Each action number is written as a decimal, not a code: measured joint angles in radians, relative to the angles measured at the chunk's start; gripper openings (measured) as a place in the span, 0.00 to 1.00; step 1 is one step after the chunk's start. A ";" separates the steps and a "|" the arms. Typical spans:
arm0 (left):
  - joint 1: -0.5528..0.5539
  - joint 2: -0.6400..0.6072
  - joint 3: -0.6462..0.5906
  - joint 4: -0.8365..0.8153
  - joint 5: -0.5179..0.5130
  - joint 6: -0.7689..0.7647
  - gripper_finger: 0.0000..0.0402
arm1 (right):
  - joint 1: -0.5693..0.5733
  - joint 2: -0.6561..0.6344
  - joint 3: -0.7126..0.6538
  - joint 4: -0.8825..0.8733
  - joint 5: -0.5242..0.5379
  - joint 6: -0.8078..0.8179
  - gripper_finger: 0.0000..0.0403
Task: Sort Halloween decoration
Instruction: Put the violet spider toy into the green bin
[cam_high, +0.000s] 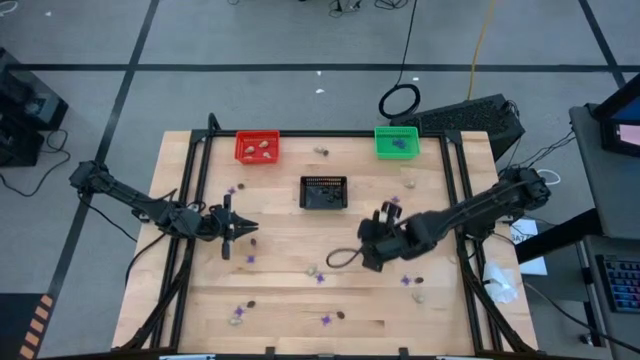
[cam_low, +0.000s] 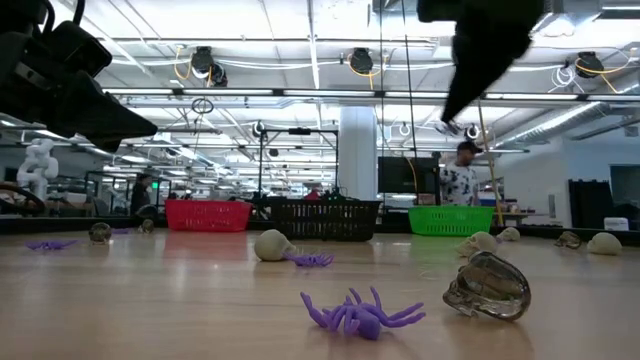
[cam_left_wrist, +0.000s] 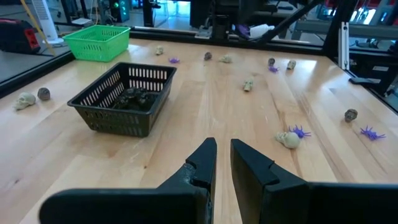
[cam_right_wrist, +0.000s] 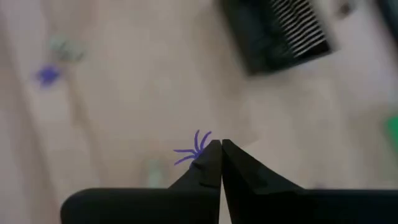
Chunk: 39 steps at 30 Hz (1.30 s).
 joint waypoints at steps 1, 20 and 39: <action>0.000 0.000 0.000 0.001 0.000 0.000 0.11 | -0.022 -0.005 0.015 -0.017 0.018 -0.023 0.00; 0.000 0.000 0.000 0.000 0.000 0.000 0.11 | -0.787 -0.094 -0.013 0.195 -0.020 -0.543 0.00; 0.000 0.000 0.000 0.008 0.000 0.000 0.10 | -1.288 0.052 -0.225 0.574 -0.308 -0.559 0.00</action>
